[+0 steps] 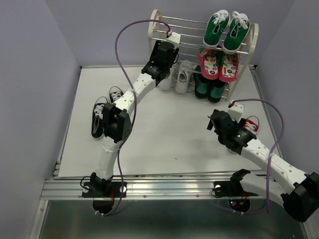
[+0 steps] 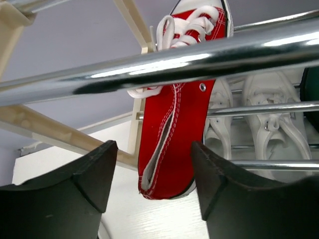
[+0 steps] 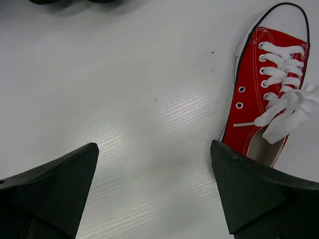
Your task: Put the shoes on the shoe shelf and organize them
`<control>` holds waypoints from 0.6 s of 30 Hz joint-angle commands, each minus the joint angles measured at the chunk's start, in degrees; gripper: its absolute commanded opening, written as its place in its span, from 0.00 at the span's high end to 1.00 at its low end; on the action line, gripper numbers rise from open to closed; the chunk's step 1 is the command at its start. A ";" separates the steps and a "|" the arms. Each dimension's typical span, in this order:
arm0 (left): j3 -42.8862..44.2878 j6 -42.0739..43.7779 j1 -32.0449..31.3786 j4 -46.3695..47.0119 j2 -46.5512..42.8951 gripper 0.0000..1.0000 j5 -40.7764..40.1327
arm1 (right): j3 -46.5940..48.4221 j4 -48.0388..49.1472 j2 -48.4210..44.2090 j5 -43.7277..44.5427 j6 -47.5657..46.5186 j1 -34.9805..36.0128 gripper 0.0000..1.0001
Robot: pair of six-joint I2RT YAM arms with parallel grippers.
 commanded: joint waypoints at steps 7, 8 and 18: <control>-6.93 -4.54 -1.31 0.20 -11.37 0.12 2.51 | 0.14 1.69 -4.02 -3.38 1.35 -0.34 0.00; -9.12 -4.98 -1.40 0.03 -12.17 0.12 3.47 | 0.31 1.25 -4.28 -3.90 1.70 -0.34 0.00; -34.42 -14.47 -4.47 2.92 -31.14 0.01 11.47 | 7.69 -25.34 -0.52 -0.93 21.46 -0.34 0.00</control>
